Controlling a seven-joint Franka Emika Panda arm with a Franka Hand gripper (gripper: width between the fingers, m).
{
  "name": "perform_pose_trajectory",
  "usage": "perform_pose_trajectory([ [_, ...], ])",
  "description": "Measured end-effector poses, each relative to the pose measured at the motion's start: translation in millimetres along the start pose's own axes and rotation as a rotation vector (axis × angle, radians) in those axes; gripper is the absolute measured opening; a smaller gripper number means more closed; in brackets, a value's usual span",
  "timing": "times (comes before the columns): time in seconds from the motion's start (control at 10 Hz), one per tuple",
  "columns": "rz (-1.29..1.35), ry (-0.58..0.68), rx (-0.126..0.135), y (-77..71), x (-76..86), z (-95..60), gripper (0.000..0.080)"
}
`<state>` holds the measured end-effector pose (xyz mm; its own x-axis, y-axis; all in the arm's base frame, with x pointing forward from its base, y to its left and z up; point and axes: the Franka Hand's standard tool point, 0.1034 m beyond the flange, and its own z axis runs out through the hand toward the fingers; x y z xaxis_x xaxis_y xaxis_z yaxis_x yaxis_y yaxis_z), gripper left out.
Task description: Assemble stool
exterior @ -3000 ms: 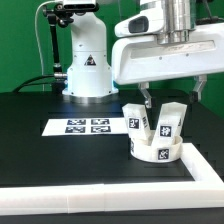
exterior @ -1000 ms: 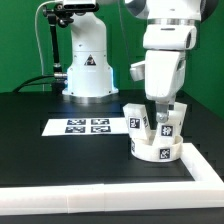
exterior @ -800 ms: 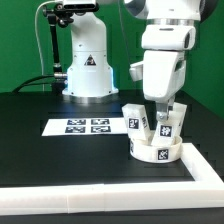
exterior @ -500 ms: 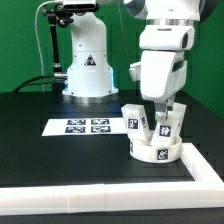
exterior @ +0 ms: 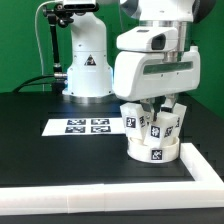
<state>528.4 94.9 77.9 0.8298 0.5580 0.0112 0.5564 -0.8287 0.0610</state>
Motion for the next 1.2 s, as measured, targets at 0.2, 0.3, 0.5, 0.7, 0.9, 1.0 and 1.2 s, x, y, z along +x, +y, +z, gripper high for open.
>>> perform_pose_trajectory([
  [0.2,0.135,0.0,0.0,-0.1,0.0,0.0,0.0338],
  [0.3,0.214,0.0,0.0,0.0,0.0,0.0,0.0338],
  [0.5,0.381,0.006,0.01,1.5,-0.3,-0.1,0.0338],
  [0.7,0.555,0.018,0.015,1.2,0.8,-0.1,0.0338],
  [0.9,0.696,0.026,0.025,2.2,1.2,-0.1,0.0338],
  [1.0,0.746,0.026,0.027,2.5,1.0,0.0,0.0338],
  [1.2,0.888,0.023,0.03,4.0,-0.1,0.3,0.0338],
])
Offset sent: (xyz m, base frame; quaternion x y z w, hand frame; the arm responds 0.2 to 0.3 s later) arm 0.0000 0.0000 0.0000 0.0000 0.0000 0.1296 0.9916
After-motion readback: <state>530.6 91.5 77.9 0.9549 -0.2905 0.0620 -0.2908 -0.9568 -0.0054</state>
